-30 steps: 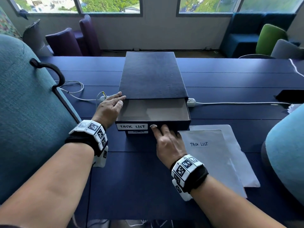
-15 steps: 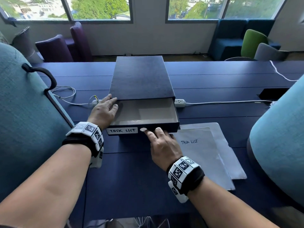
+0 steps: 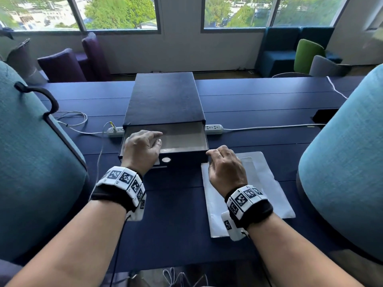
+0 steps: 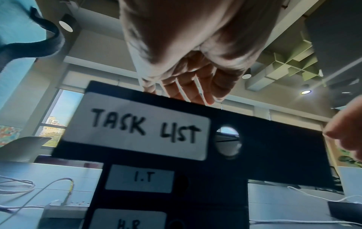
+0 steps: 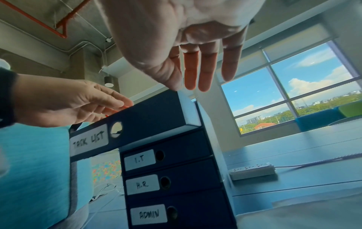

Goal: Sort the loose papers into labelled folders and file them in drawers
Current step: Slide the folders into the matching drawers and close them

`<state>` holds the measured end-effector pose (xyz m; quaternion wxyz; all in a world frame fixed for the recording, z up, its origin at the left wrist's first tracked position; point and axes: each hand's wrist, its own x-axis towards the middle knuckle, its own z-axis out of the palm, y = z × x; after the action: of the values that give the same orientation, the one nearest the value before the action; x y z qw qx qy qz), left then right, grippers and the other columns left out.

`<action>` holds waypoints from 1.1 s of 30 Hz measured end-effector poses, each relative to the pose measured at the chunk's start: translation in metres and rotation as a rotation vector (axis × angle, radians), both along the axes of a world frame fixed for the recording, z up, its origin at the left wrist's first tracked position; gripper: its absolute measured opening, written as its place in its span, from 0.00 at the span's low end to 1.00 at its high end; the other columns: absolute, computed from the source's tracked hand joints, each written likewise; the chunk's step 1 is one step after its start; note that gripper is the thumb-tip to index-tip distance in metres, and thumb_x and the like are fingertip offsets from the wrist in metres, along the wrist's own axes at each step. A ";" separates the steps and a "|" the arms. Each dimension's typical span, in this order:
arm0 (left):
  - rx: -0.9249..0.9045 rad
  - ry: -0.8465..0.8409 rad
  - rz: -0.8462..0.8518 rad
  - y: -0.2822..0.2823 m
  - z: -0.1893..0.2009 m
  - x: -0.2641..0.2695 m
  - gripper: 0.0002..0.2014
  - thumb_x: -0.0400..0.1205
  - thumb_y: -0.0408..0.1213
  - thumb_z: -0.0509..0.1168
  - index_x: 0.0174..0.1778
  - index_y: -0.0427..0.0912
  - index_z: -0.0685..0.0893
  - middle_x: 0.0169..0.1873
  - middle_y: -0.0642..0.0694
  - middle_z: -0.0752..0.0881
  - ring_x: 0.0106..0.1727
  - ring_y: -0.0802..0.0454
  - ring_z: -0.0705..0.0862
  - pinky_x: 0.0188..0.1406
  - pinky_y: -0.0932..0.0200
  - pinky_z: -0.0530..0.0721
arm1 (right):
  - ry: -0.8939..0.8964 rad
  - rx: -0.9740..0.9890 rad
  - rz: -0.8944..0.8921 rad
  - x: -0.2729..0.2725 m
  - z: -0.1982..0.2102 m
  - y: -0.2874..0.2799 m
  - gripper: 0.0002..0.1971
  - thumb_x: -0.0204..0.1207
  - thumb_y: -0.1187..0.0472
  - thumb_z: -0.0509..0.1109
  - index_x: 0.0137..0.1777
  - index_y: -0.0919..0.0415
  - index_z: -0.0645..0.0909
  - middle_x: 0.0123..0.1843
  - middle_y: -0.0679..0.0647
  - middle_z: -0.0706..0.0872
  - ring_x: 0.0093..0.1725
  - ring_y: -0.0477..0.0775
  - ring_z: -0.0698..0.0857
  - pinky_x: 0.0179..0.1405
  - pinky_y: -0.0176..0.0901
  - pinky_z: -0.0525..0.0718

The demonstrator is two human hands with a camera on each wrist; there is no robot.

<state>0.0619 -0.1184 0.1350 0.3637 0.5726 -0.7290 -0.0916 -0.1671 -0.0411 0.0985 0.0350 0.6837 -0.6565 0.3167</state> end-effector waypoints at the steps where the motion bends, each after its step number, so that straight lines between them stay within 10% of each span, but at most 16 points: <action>1: -0.003 0.001 -0.006 0.003 -0.001 -0.008 0.14 0.77 0.43 0.65 0.55 0.47 0.90 0.52 0.46 0.89 0.58 0.43 0.83 0.66 0.49 0.78 | -0.004 -0.002 -0.010 -0.005 0.002 0.001 0.16 0.67 0.66 0.68 0.55 0.57 0.84 0.48 0.55 0.82 0.49 0.62 0.84 0.49 0.55 0.85; 17: 0.008 0.116 -0.320 0.063 -0.045 -0.154 0.09 0.76 0.35 0.68 0.49 0.46 0.91 0.41 0.51 0.89 0.43 0.48 0.85 0.50 0.54 0.84 | -0.140 0.185 -0.205 -0.122 -0.029 0.015 0.16 0.75 0.67 0.64 0.61 0.59 0.84 0.61 0.58 0.82 0.62 0.62 0.80 0.60 0.53 0.82; 22: 0.293 0.171 -0.310 0.074 -0.097 -0.173 0.10 0.78 0.28 0.69 0.52 0.41 0.91 0.46 0.45 0.89 0.46 0.49 0.88 0.53 0.56 0.84 | -0.189 0.467 -0.267 -0.152 -0.071 0.026 0.19 0.76 0.66 0.62 0.66 0.57 0.80 0.66 0.56 0.78 0.63 0.60 0.79 0.60 0.48 0.80; 29: 0.854 -0.181 -0.076 0.073 -0.163 -0.161 0.22 0.81 0.37 0.64 0.72 0.40 0.78 0.65 0.38 0.81 0.66 0.43 0.80 0.66 0.58 0.74 | -0.117 0.922 -0.366 -0.162 -0.125 0.045 0.24 0.79 0.60 0.64 0.74 0.58 0.66 0.70 0.61 0.69 0.69 0.65 0.74 0.65 0.51 0.74; 33: 0.940 -0.147 0.018 0.071 -0.180 -0.160 0.15 0.77 0.35 0.63 0.60 0.41 0.83 0.56 0.38 0.86 0.57 0.39 0.83 0.55 0.54 0.82 | -0.120 0.960 -0.385 -0.165 -0.141 0.049 0.30 0.78 0.61 0.66 0.78 0.57 0.60 0.73 0.59 0.65 0.73 0.64 0.67 0.69 0.50 0.72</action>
<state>-0.0980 -0.0472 -0.0450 0.0134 0.6863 -0.6274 -0.3677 -0.3324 0.0084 -0.0429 -0.2627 0.4703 -0.8425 0.0063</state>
